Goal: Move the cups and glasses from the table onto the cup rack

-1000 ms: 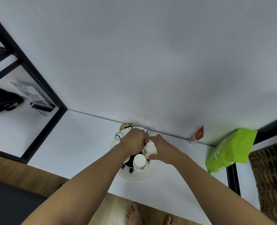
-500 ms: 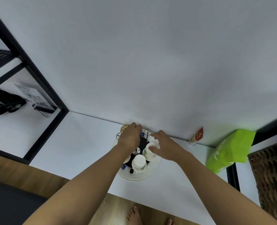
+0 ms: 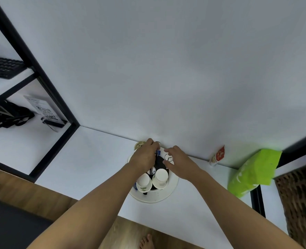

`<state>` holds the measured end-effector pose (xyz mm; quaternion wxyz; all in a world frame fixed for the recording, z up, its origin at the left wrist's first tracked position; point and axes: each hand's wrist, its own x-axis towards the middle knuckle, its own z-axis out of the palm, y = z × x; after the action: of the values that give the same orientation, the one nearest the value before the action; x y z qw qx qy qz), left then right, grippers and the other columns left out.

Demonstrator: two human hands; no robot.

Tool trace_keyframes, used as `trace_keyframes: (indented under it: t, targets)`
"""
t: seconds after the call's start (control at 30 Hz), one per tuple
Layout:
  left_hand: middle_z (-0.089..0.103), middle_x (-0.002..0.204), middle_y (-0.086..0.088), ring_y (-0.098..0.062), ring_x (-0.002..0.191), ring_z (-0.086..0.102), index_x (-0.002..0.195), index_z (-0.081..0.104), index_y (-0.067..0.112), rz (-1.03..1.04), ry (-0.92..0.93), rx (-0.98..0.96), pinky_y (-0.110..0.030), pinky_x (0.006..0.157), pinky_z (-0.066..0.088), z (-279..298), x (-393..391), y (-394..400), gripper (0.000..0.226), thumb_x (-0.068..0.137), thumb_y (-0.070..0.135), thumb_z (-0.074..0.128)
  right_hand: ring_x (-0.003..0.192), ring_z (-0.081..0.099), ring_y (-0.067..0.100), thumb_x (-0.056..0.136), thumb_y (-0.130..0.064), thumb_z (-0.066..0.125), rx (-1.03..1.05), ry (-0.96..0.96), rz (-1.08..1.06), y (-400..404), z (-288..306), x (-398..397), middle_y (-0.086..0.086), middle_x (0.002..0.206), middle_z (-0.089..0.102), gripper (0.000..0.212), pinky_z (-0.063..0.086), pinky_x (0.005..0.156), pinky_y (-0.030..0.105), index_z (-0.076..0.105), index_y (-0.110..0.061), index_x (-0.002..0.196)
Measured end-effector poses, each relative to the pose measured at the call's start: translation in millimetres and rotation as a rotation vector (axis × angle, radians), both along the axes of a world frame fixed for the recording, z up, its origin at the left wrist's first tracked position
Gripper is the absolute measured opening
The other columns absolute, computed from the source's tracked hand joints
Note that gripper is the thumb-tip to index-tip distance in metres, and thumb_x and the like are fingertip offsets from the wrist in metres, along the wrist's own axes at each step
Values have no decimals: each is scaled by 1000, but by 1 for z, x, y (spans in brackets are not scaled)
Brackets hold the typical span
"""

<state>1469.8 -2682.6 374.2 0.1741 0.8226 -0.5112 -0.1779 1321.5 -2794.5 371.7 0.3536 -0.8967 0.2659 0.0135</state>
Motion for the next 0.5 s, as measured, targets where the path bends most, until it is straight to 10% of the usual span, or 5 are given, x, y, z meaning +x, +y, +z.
trace_keyframes:
  t: [0.3,0.5]
  targets:
    - [55,134,0,-24,121,53,134,55,19,51,-172,-78,-39,91,45,36,5,11,40,95,25,60,120,52,22,96,-31,61,-107,-123,19,-5,36,14,2,129,50,46,45,97,34,52,-17,139]
    - [20,169,-4,-29,156,17,159,30,21,95,-414,-116,-45,122,25,93,22,15,70,96,33,60,132,43,26,98,-32,58,-241,-272,51,-8,95,35,0,149,40,54,43,102,36,42,-19,148]
